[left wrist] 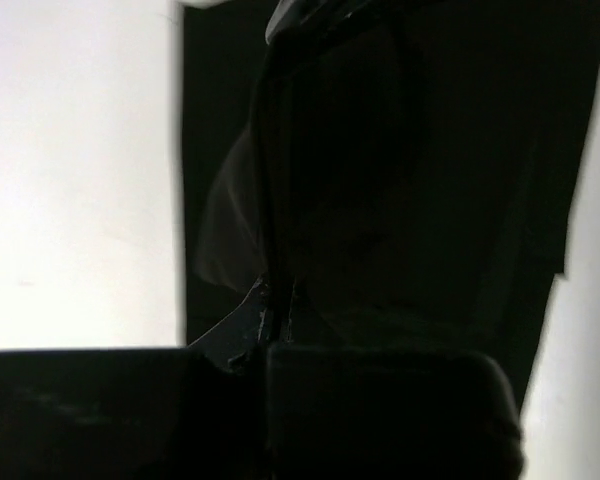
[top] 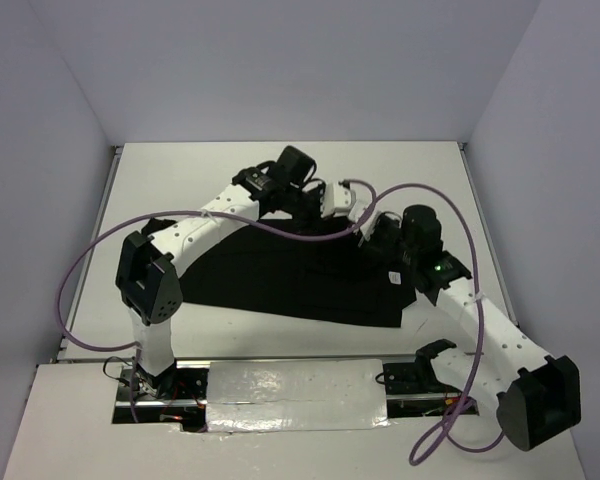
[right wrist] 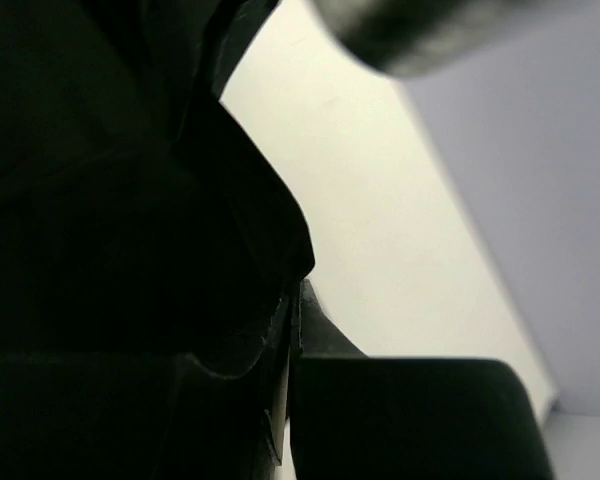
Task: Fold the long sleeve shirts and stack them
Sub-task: Fold the shirt
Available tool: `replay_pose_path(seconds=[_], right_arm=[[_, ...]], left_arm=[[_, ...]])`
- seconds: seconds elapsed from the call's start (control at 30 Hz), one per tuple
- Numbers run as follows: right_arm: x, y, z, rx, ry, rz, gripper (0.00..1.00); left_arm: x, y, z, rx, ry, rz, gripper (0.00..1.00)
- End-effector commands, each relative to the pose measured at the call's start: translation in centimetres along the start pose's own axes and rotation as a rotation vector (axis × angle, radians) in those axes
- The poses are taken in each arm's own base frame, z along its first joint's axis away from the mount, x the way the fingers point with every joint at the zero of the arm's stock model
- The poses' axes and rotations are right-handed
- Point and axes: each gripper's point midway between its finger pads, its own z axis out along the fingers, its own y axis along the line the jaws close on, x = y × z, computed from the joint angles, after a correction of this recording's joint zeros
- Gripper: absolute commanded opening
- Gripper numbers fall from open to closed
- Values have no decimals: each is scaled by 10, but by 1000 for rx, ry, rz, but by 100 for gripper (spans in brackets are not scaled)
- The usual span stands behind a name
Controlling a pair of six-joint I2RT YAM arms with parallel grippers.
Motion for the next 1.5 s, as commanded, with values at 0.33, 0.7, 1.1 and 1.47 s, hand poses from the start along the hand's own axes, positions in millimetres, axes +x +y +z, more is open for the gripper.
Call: replay_pose_path(seconds=[0.33, 0.7, 1.1, 1.47], right_arm=[[59, 97, -62, -112, 142, 114, 52], [15, 39, -60, 226, -26, 573, 72], [34, 65, 13, -48, 252, 1399, 51], [96, 86, 38, -24, 488, 1520, 52]], left_arm=[[75, -136, -5, 412, 144, 82, 43], [74, -175, -48, 633, 172, 212, 99], [77, 3, 0, 88, 26, -750, 52], [109, 5, 48, 100, 71, -835, 68]])
